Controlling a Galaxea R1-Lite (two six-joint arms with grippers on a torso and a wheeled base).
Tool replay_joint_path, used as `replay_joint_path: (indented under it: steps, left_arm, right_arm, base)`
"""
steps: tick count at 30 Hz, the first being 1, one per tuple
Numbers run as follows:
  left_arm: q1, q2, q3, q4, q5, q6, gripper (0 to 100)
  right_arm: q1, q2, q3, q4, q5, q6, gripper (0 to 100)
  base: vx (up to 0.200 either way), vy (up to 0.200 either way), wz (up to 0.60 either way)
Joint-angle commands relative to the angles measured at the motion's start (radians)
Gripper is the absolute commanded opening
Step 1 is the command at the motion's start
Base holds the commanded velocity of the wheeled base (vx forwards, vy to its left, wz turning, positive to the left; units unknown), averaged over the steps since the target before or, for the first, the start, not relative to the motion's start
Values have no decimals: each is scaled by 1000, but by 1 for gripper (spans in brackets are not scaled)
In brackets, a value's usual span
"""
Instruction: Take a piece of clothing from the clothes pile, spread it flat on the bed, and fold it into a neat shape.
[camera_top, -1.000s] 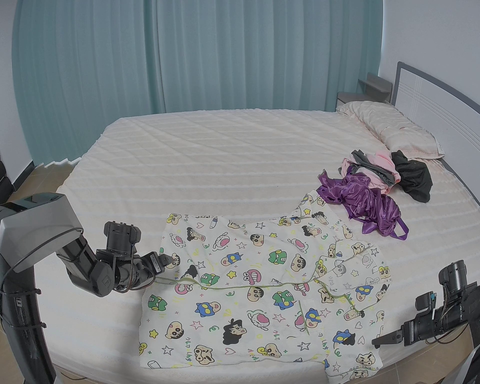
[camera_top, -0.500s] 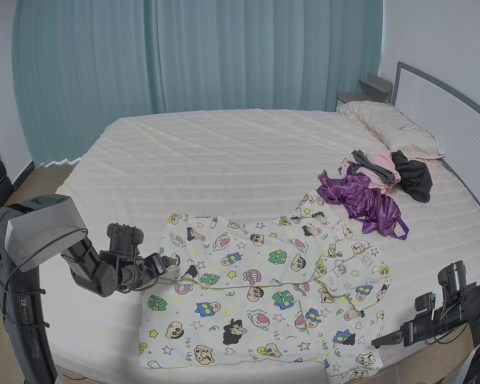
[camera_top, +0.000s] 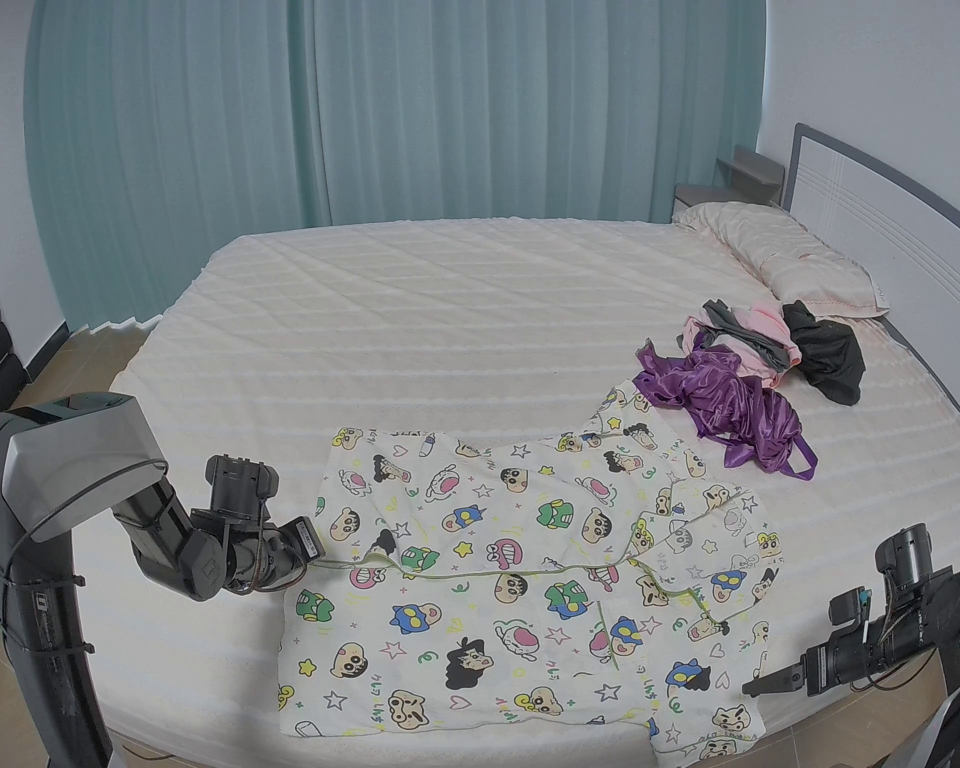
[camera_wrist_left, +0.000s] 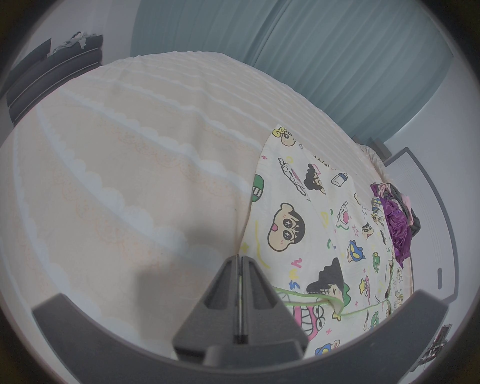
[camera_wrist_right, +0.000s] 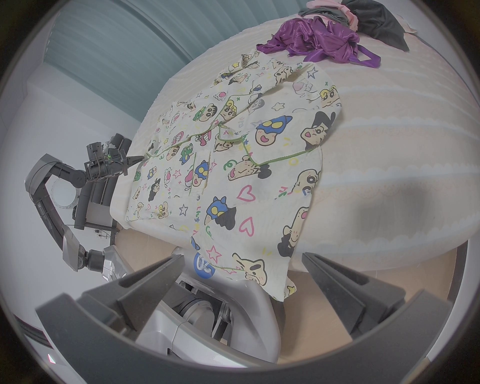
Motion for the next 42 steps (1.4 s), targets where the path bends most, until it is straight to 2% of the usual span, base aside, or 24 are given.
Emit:
replay_joint_path:
  steps: [1, 19, 26, 42]
  left_arm:
    - [7, -35, 25, 1, 1, 1, 0]
    - [25, -70, 83, 3, 32, 6, 0]
    - [34, -77, 129, 0, 35, 61, 0]
    - [59, -90, 134, 0, 36, 66, 0]
  right_arm:
    - [2, 0, 1, 1, 1, -1, 100]
    - [2, -1, 5, 0, 1, -1, 100]
    - [2, -1, 5, 0, 1, -1, 100]
    - [2, -1, 5, 0, 1, -2, 100]
  base:
    - [0, 0, 0]
    - [0, 0, 0]
    - [0, 0, 0]
    - [0, 0, 0]
